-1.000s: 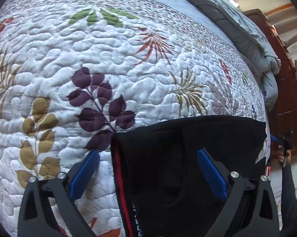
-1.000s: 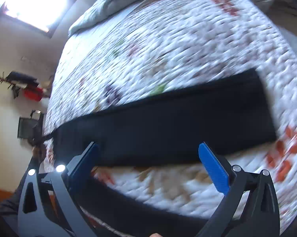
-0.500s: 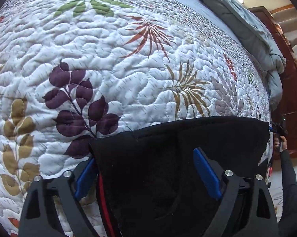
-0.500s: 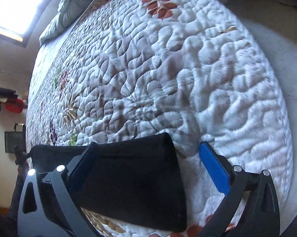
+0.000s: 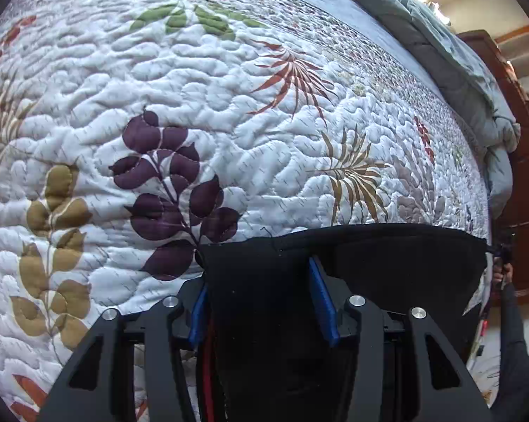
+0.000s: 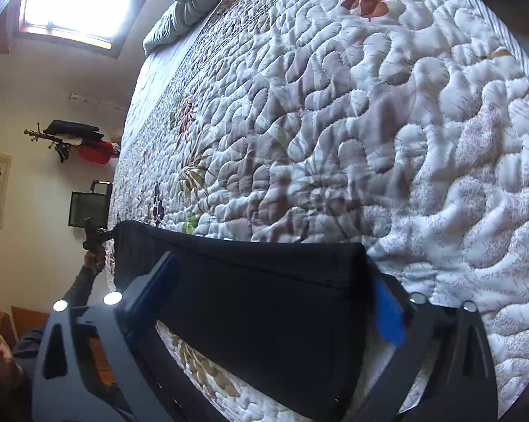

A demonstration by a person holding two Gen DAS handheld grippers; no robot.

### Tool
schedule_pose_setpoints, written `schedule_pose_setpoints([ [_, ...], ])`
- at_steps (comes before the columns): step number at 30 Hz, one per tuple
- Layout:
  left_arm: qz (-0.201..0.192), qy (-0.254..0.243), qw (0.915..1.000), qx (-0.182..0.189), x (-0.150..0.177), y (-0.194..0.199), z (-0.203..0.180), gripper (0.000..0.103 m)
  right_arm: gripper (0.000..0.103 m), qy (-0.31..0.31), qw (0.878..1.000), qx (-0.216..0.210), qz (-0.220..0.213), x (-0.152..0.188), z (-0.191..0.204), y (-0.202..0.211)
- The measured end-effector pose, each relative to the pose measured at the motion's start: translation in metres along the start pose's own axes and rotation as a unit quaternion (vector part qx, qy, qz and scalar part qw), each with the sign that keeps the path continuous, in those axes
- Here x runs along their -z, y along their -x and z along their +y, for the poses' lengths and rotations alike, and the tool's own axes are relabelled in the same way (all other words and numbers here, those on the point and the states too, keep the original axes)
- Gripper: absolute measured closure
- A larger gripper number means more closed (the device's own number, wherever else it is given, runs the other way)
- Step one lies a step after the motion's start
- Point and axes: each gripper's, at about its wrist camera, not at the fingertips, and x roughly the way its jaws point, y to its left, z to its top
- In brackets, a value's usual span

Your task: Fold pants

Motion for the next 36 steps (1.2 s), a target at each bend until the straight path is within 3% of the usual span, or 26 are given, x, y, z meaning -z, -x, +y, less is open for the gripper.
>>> schedule_pose_setpoints([
  [1,-0.001,-0.004,1.0000,-0.007,0.001,0.001,-0.003,0.058,0.043,0.001,1.000,0.011,-0.001,0.000,0.000,0.002],
  [2,-0.001,-0.005,1.0000,-0.008,0.003,0.002,-0.005,0.065,0.080,-0.003,1.000,0.008,0.001,0.000,-0.001,0.003],
  [3,-0.003,-0.004,1.0000,-0.008,0.004,0.005,-0.006,0.068,0.085,-0.004,1.000,0.004,0.006,-0.001,-0.001,0.000],
  [5,-0.005,-0.005,0.9999,-0.012,0.005,0.009,-0.010,0.079,0.086,0.008,1.000,0.017,0.012,0.000,0.006,-0.001],
  [11,-0.040,-0.013,0.9990,-0.016,0.013,0.042,-0.028,0.087,0.088,0.036,0.996,0.083,-0.022,0.006,0.040,0.021],
  [22,-0.134,-0.075,0.9878,0.028,0.066,0.142,-0.086,0.089,0.091,0.080,0.974,0.182,-0.105,0.068,0.090,0.087],
  [28,-0.155,-0.080,0.9832,0.053,0.113,0.163,-0.084,0.089,0.094,0.100,0.946,0.238,-0.196,0.133,0.094,0.109],
  [36,-0.141,-0.090,0.9851,0.038,0.195,0.155,-0.071,0.089,0.095,0.140,0.903,0.322,-0.249,0.241,0.108,0.085],
])
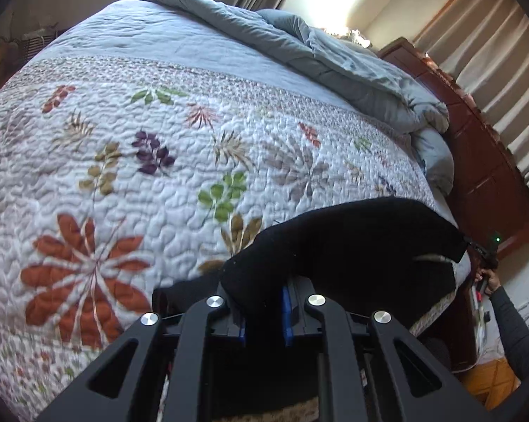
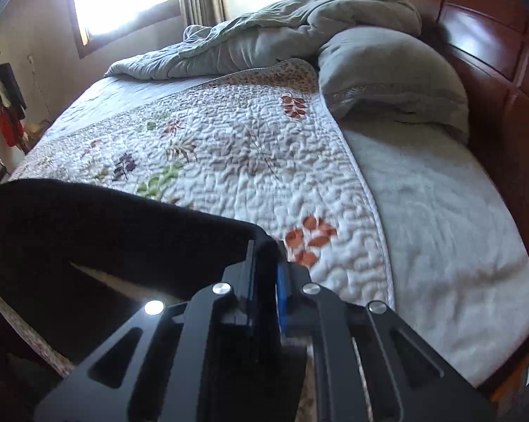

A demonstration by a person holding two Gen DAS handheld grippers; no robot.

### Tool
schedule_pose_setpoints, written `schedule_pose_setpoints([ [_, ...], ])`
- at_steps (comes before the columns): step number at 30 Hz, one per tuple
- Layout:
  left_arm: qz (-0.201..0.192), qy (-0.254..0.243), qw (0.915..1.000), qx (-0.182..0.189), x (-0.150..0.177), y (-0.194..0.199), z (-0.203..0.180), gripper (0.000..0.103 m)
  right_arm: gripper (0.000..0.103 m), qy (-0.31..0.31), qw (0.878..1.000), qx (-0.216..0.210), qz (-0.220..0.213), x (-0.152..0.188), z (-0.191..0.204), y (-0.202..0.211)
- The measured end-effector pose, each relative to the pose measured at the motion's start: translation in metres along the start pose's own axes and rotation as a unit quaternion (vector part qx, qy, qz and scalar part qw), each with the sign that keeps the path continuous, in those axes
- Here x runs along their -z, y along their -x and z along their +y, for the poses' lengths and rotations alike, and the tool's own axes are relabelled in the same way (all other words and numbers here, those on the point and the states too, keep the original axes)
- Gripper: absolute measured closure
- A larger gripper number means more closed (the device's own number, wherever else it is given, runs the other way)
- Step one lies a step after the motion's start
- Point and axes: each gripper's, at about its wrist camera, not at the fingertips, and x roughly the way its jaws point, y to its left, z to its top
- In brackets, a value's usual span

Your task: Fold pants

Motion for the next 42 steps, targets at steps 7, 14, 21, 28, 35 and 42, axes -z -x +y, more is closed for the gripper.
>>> schedule_pose_setpoints([
  [7,0.025,0.000,0.9995,-0.020,0.058,0.005,0.010,0.083,0.094,-0.002,0.997,0.070,-0.017,0.064,0.026,0.018],
  [14,0.093,0.004,0.9892,-0.113,0.112,-0.020,0.035,0.038,0.055,-0.059,0.991,0.111,0.052,0.127,0.024,0.012],
  [21,0.077,0.080,0.9820,-0.154,0.151,0.011,0.058,0.028,0.039,-0.261,0.963,0.004,0.069,0.173,0.010,0.049],
  [28,0.001,0.111,0.9889,-0.099,0.150,0.041,0.033,0.012,0.033,-0.508,0.842,-0.180,0.004,0.195,-0.011,0.043],
  [35,0.058,0.133,0.9826,-0.116,0.128,-0.014,0.023,0.016,0.061,-0.584,0.786,-0.204,-0.011,0.179,-0.025,0.004],
  [42,0.074,0.194,0.9674,-0.145,0.131,-0.028,0.046,0.060,0.099,-0.385,0.899,-0.160,-0.134,0.090,0.011,0.068],
])
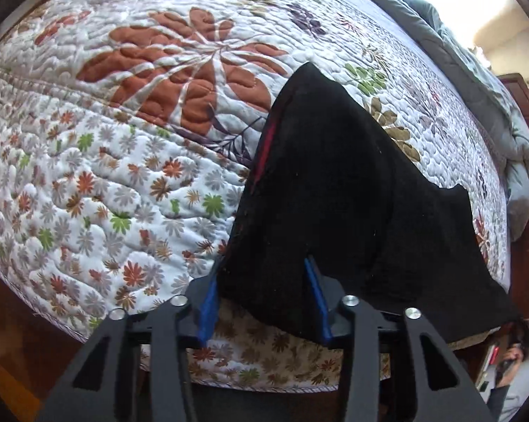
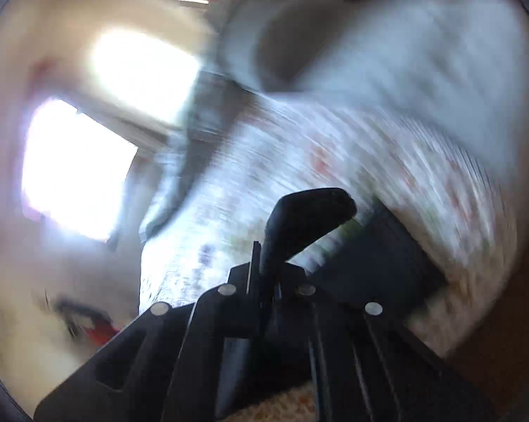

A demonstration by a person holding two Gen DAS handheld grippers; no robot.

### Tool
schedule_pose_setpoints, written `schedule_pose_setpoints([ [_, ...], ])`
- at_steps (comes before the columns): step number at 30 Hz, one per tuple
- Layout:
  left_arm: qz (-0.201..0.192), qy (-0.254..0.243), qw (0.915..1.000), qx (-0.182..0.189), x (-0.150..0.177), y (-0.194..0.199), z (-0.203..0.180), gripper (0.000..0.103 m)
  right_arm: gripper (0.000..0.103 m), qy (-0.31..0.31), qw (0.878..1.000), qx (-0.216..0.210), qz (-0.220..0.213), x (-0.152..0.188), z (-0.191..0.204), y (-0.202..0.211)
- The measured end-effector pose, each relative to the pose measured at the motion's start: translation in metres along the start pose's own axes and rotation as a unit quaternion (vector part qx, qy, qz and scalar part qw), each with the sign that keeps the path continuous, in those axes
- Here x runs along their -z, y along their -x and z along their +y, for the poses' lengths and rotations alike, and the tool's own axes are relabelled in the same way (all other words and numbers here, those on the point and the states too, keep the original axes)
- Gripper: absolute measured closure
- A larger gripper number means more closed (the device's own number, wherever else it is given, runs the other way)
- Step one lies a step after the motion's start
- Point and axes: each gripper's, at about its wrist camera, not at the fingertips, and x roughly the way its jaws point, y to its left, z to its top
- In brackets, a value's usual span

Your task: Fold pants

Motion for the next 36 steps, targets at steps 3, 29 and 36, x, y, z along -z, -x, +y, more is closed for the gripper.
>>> schedule_pose_setpoints([
  [3,-0.005,-0.024,0.9996,-0.017,0.003,0.001,-0.006,0.061,0.099,-0.043,0.997,0.056,0.039,0.014,-0.041,-0.020],
  [29,-0.109,0.012,0.9921,0.062,0.027,0.030,0.008,0.023,0.048,0.407,0.833,-0.052,0.371,0.135,0.207,-0.118],
  [36,-0.126,0.049,0.9884,0.071,0.033,0.027,0.014,0.023,0.055,0.495,0.694,-0.104,0.512,0.233,0.263,-0.259],
])
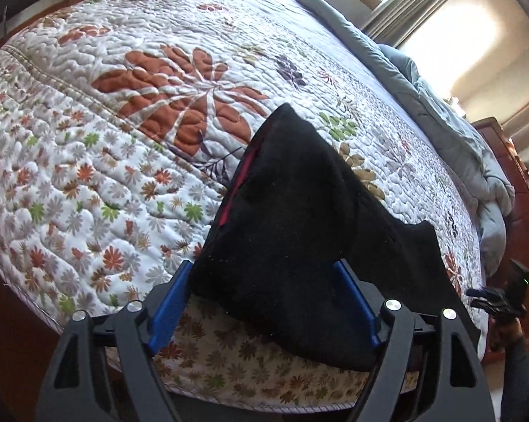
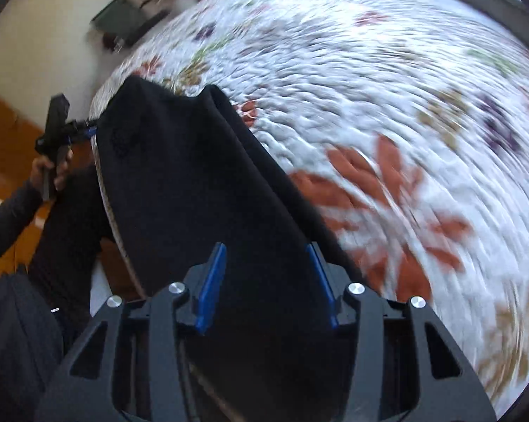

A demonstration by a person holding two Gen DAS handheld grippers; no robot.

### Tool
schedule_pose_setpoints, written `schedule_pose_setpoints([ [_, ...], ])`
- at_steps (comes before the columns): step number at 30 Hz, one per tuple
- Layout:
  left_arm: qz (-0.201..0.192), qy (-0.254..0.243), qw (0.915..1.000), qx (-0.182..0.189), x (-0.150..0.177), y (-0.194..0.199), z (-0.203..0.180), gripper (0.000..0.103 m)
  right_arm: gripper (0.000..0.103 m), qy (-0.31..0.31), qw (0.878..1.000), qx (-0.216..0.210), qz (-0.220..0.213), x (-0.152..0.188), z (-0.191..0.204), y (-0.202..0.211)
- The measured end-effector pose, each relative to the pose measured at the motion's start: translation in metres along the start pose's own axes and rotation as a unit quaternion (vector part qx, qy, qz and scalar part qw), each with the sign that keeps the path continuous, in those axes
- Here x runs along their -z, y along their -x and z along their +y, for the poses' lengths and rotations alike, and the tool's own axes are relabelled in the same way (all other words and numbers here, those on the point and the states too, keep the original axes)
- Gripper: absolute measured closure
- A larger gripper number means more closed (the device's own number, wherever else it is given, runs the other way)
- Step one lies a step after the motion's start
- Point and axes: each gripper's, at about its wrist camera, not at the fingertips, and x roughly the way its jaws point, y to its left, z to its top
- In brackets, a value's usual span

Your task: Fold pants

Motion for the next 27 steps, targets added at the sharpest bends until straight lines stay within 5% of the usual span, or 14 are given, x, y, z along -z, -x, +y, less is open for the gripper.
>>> schedule_pose_setpoints([
  [7,0.012,-0.007,0.9998,-0.015,-0.003,-0.010,-0.005,0.019,0.057,0.042,0.997,-0.037,0.062,-0.031,-0.012,-0.039],
  [12,0.019,-0.001,0.9998,-0.008,-0.005,-0.014,-0.002,0.018,0.081,0.030,0.997,-0.032,0.070,-0.035,-0.027,-0.037],
  [18,0.019,0.005,0.9998,-0.004,-0.004,-0.014,-0.001,0.017,0.079,0.044,0.996,-0.025,0.080,-0.032,-0.030,-0.038],
  [19,0.020,0.004,0.9998,-0.005,-0.004,-0.014,-0.002,0.017,0.081,0.044,0.995,-0.023,0.082,-0.034,-0.029,-0.042],
  [21,0.020,0.003,0.9998,-0.005,-0.003,-0.014,-0.002,0.017,0.100,0.045,0.995,-0.012,0.085,-0.036,-0.031,-0.040],
  [27,0.021,0.002,0.9997,-0.007,-0.004,-0.016,-0.004,0.016,0.101,0.057,0.996,-0.002,0.070,-0.047,-0.031,-0.017],
])
